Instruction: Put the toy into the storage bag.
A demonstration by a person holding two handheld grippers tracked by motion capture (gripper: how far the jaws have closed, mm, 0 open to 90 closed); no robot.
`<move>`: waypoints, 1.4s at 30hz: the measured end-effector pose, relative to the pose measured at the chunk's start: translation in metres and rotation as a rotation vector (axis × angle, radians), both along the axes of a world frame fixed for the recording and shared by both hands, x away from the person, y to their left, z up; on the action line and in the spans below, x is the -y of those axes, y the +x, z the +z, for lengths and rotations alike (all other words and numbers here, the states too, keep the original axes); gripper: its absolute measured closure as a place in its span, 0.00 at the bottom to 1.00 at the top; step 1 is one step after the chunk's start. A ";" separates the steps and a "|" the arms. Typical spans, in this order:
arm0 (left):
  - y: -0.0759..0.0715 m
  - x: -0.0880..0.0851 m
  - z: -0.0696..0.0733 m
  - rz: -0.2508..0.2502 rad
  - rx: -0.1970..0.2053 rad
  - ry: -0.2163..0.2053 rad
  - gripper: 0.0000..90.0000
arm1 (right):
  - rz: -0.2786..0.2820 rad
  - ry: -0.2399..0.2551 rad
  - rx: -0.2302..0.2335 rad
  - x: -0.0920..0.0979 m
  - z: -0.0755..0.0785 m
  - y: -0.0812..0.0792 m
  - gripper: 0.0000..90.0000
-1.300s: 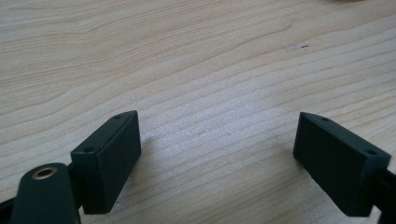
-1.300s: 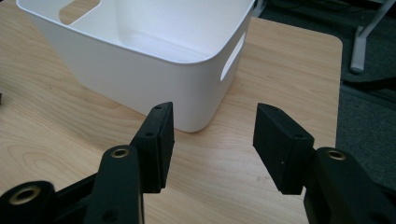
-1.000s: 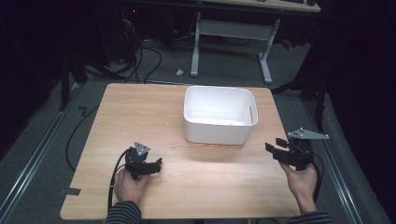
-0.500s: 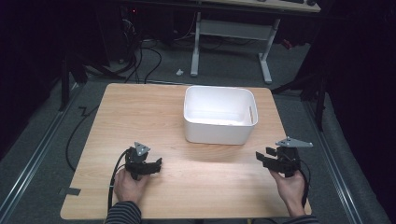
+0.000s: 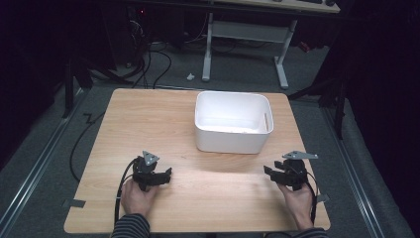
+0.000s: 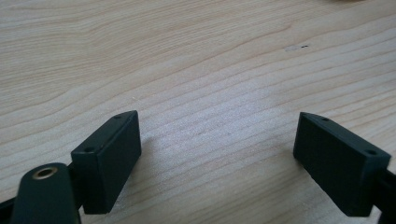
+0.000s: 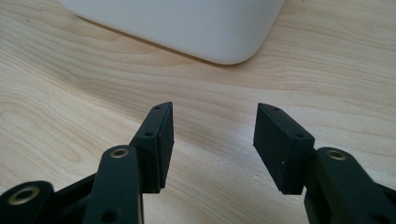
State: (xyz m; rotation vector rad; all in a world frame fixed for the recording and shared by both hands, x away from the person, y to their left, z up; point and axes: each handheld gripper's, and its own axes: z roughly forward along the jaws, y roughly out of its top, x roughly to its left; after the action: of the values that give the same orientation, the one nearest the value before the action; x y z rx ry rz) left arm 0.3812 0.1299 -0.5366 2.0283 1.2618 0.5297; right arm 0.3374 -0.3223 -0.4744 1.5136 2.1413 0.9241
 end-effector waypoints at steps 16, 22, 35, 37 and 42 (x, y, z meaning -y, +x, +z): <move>0.000 0.000 0.000 0.000 0.000 0.000 0.17 | -0.021 -0.003 -0.032 -0.002 -0.026 0.008 0.53; 0.000 0.000 0.000 0.000 0.000 0.000 0.17 | -0.026 -0.017 -0.031 -0.004 -0.031 0.010 0.53; 0.000 0.000 0.000 0.000 0.000 0.000 0.17 | -0.044 -0.040 -0.014 -0.007 -0.041 0.015 0.50; 0.000 0.000 0.000 0.000 0.000 0.000 0.17 | -0.050 -0.044 -0.011 -0.007 -0.042 0.016 0.48; 0.000 0.000 0.000 0.000 0.000 0.000 0.17 | -0.047 -0.077 0.000 -0.009 -0.048 0.019 0.44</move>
State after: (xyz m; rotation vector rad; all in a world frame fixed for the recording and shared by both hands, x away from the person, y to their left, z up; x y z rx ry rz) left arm 0.3811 0.1299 -0.5366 2.0282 1.2621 0.5301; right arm 0.3564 -0.3130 -0.5222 1.5200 2.1064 0.8168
